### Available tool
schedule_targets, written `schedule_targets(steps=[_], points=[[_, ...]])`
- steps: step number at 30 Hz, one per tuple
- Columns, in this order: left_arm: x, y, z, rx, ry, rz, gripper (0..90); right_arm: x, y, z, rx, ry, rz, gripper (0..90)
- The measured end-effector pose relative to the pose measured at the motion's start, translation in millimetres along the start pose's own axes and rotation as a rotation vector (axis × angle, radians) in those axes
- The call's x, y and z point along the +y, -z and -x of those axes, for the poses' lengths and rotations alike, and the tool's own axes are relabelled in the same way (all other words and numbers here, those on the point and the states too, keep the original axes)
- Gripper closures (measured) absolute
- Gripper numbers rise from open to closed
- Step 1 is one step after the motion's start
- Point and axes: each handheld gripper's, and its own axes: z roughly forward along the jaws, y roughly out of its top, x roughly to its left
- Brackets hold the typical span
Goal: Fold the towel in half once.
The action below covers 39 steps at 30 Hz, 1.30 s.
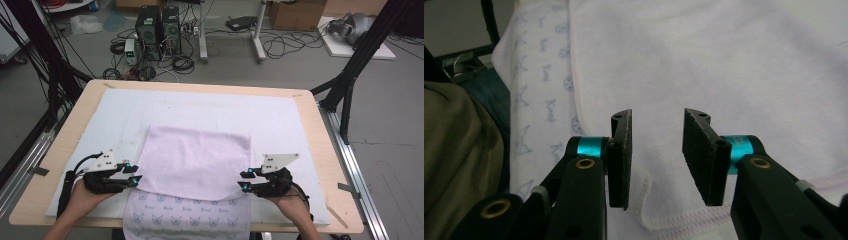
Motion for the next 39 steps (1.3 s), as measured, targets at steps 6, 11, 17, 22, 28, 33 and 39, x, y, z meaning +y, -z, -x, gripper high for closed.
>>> schedule_targets(steps=[6, 11, 17, 22, 28, 33, 39], points=[[-11.2, -15.3, -1.0, -0.03, -0.001, -0.07, 60.2, -9.9, -25.0, -0.9, 0.056, -0.014, -0.069, 63.8], [-13.2, -13.5, 4.0, -0.018, -0.033, -0.062, 77.0, -19.2, -35.6, -3.3, 0.077, -0.011, -0.121, 70.2], [-8.9, -11.6, 7.0, -0.006, -0.035, -0.064, 88.0, -16.6, -34.6, -3.9, 0.095, 0.011, -0.119, 84.9], [0.3, 6.7, 7.8, 0.0, -0.02, -0.003, 88.1, -6.1, -15.4, -4.8, 0.069, 0.026, -0.047, 85.3], [12.4, 31.1, 22.6, 0.006, -0.033, 0.058, 88.1, 5.4, 17.2, -10.6, 0.068, 0.031, 0.05, 85.1], [-7.6, 33.9, 48.7, -0.035, -0.033, 0.023, 87.8, -12.3, 20.6, -30.9, 0.107, 0.03, 0.024, 85.0], [-14.3, 34.0, 48.1, -0.005, -0.034, -0.007, 66.6, -25.6, 24.3, -27.1, 0.108, -0.039, 0.041, 71.3]])
